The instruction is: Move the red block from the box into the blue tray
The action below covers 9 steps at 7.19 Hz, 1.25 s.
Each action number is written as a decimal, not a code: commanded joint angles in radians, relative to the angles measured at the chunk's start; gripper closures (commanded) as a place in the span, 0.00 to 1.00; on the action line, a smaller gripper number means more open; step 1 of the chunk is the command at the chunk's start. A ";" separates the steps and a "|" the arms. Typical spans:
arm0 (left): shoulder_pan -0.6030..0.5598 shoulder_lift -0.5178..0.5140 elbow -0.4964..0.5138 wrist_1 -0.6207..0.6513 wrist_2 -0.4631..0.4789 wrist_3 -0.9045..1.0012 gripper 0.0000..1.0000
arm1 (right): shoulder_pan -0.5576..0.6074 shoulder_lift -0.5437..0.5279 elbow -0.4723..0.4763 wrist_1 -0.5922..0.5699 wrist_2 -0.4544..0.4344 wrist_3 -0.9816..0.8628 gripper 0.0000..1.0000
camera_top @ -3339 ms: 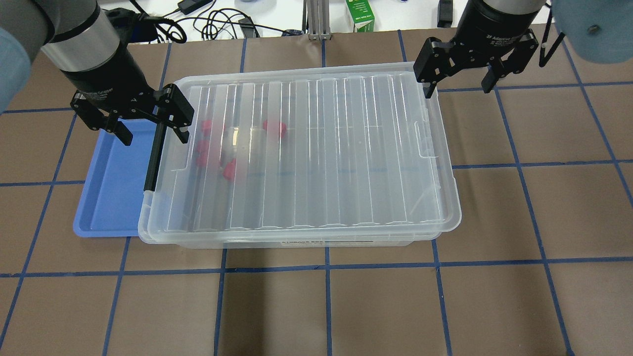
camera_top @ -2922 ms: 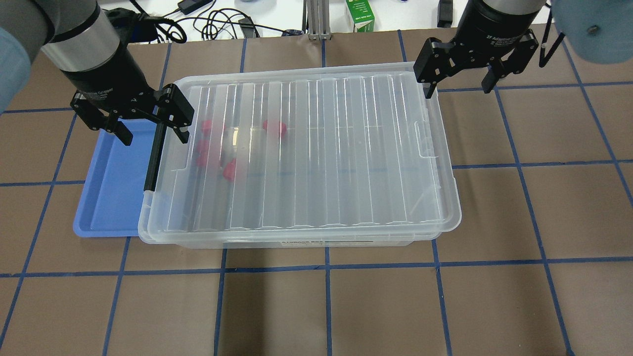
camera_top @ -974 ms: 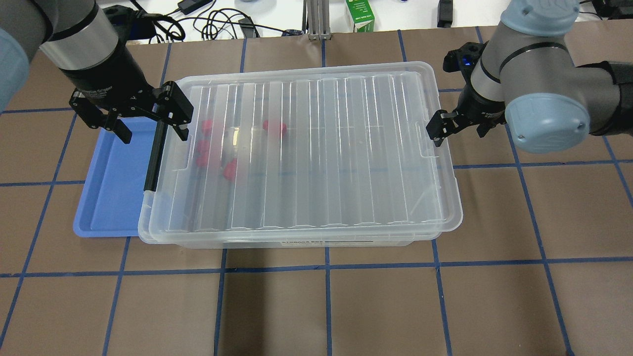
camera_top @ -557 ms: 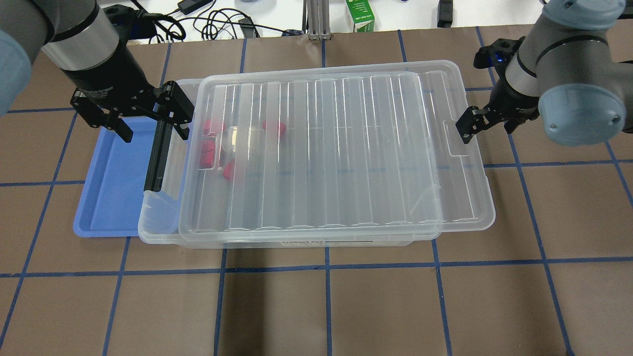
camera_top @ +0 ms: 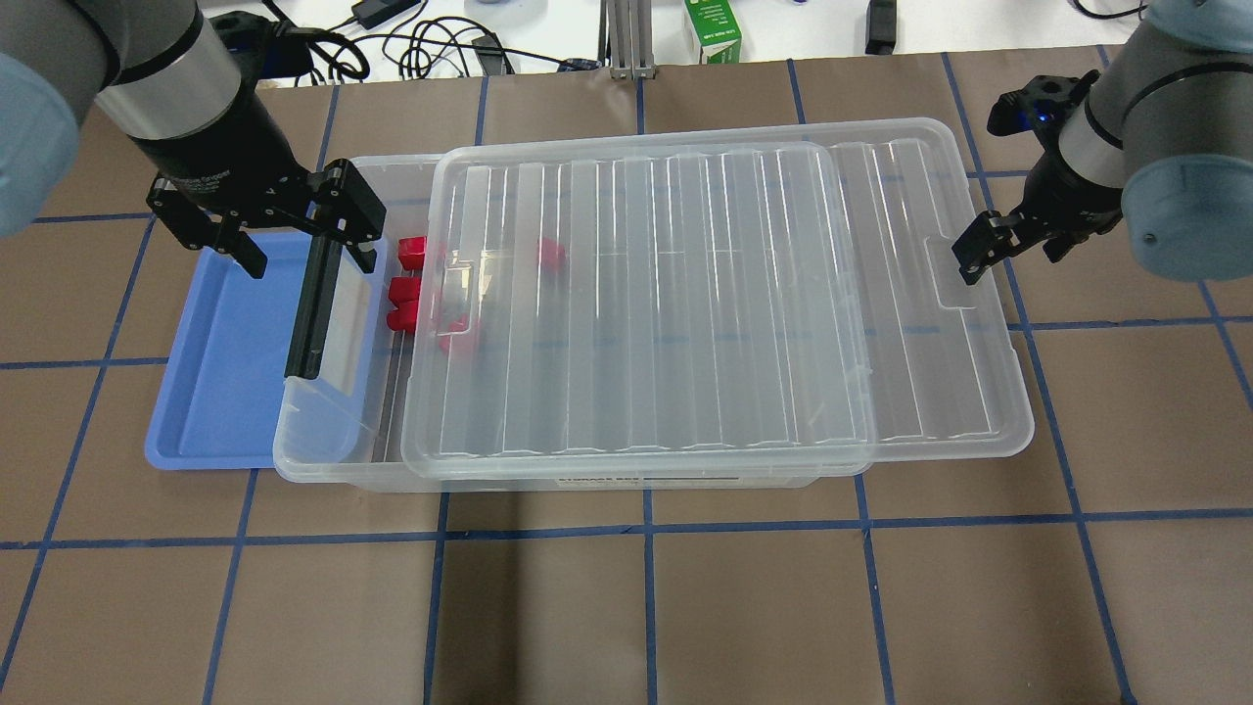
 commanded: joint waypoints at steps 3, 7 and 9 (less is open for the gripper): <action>0.018 -0.052 -0.048 0.064 -0.001 0.081 0.00 | -0.071 -0.005 -0.002 0.002 -0.033 -0.085 0.00; 0.016 -0.135 -0.175 0.325 0.001 0.243 0.00 | -0.138 -0.005 -0.006 0.004 -0.059 -0.133 0.00; 0.012 -0.143 -0.209 0.374 -0.002 0.271 0.00 | -0.166 -0.007 -0.008 0.004 -0.059 -0.158 0.00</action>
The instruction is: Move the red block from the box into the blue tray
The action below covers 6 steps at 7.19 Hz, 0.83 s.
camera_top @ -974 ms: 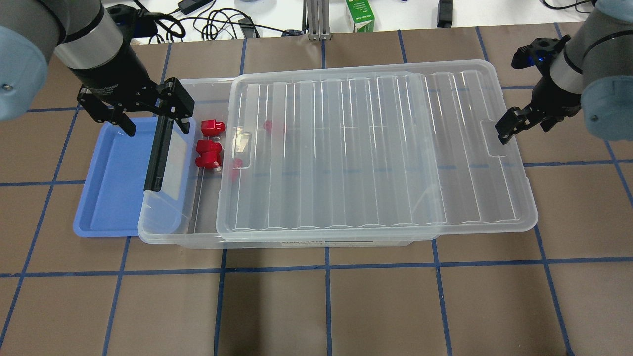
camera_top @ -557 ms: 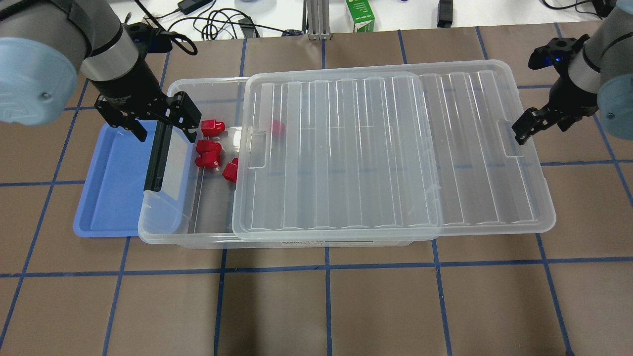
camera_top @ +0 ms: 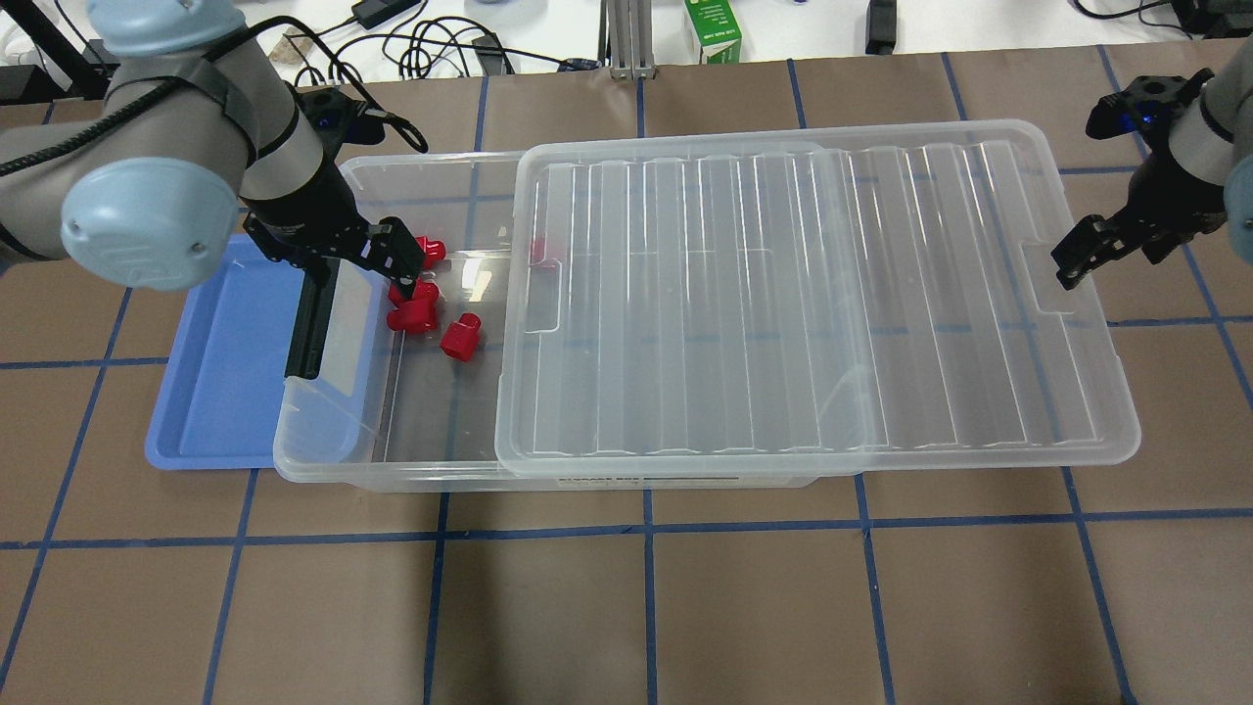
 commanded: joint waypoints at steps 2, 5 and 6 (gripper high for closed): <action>-0.003 -0.033 -0.026 0.042 -0.011 0.099 0.00 | -0.018 0.000 -0.001 0.000 -0.008 -0.022 0.00; -0.021 -0.111 -0.055 0.145 -0.011 0.154 0.02 | -0.008 -0.022 -0.030 0.027 0.012 0.022 0.00; -0.031 -0.131 -0.055 0.151 -0.011 0.156 0.03 | -0.008 -0.048 -0.085 0.129 0.014 0.027 0.00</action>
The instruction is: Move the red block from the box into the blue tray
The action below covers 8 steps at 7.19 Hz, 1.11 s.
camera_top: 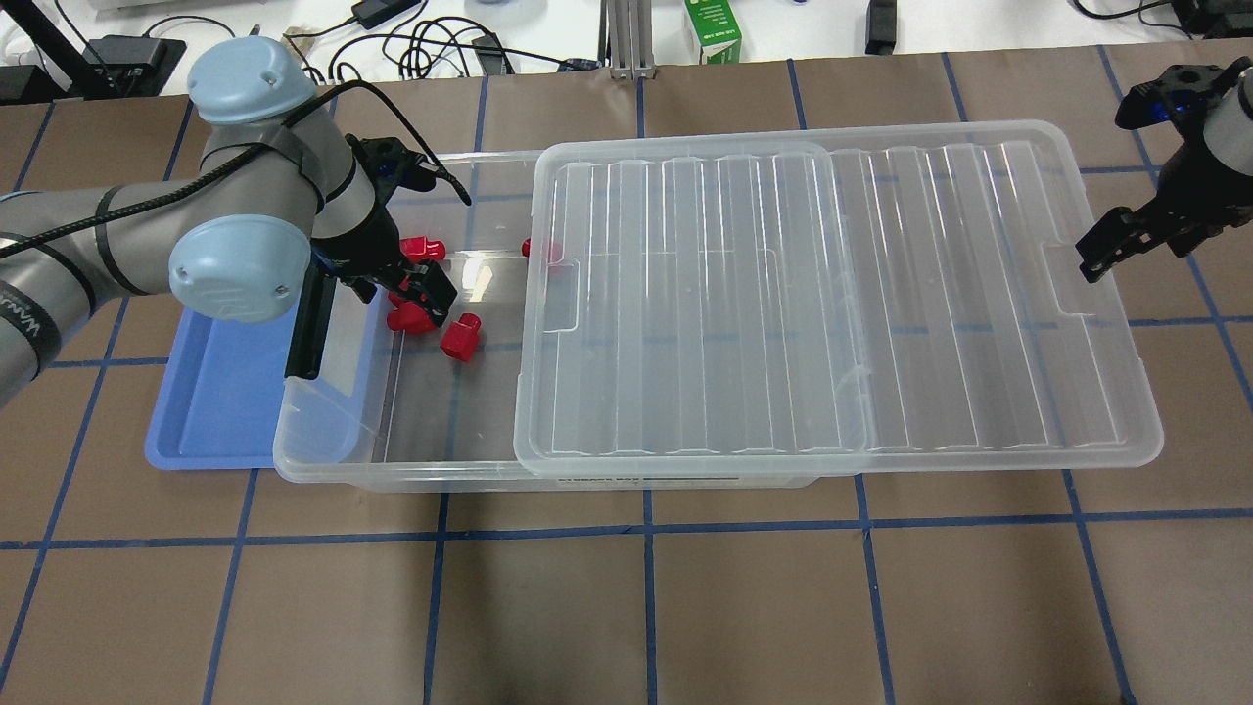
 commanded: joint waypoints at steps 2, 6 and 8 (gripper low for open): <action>-0.037 -0.059 -0.006 0.030 0.009 0.016 0.06 | 0.003 -0.088 -0.196 0.319 0.004 0.017 0.00; -0.040 -0.095 -0.064 0.135 0.006 0.017 0.11 | 0.014 -0.139 -0.310 0.495 0.010 0.094 0.00; -0.038 -0.111 -0.090 0.194 0.009 0.034 0.11 | 0.157 -0.130 -0.312 0.482 0.039 0.305 0.00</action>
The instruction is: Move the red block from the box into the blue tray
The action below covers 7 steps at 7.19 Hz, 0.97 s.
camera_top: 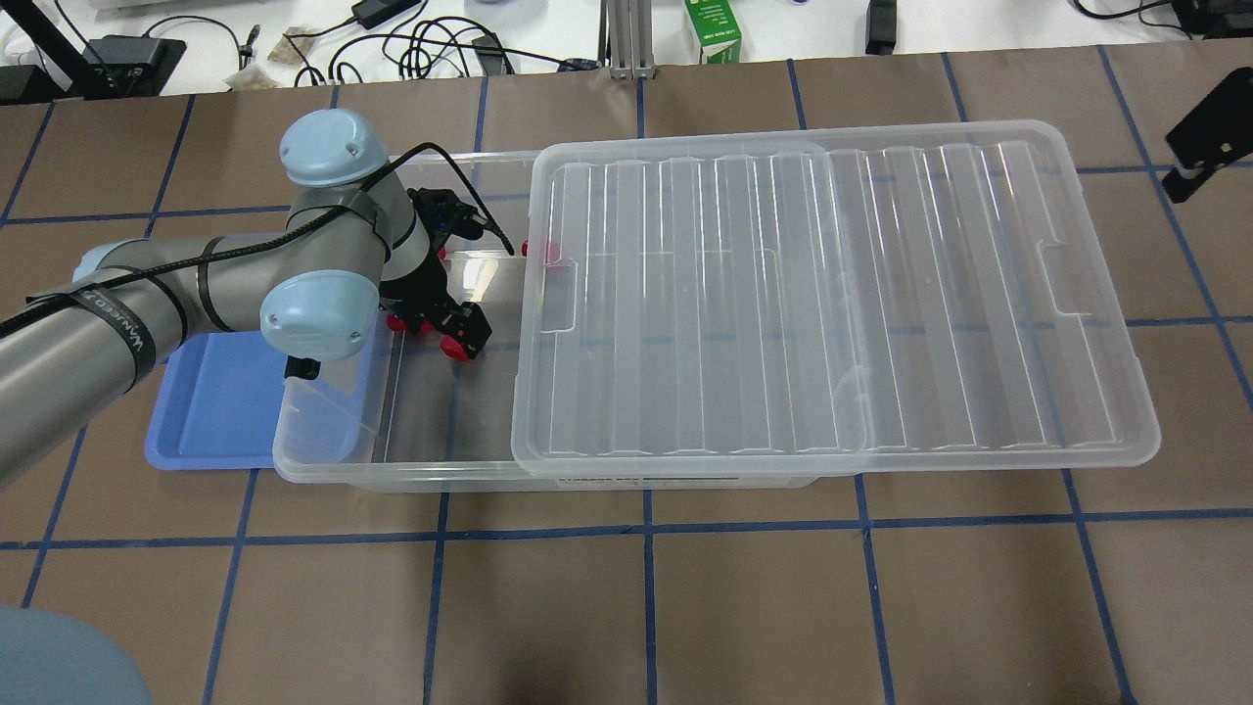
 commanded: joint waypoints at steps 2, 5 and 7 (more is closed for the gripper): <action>0.001 -0.029 -0.015 0.030 -0.002 0.006 0.11 | 0.235 0.026 0.000 -0.051 0.011 0.303 0.00; -0.001 -0.046 -0.013 0.035 -0.008 0.009 0.15 | 0.372 0.106 -0.009 -0.131 0.005 0.473 0.00; 0.001 -0.055 -0.012 0.035 -0.005 0.010 0.23 | 0.372 0.105 0.002 -0.128 0.008 0.467 0.00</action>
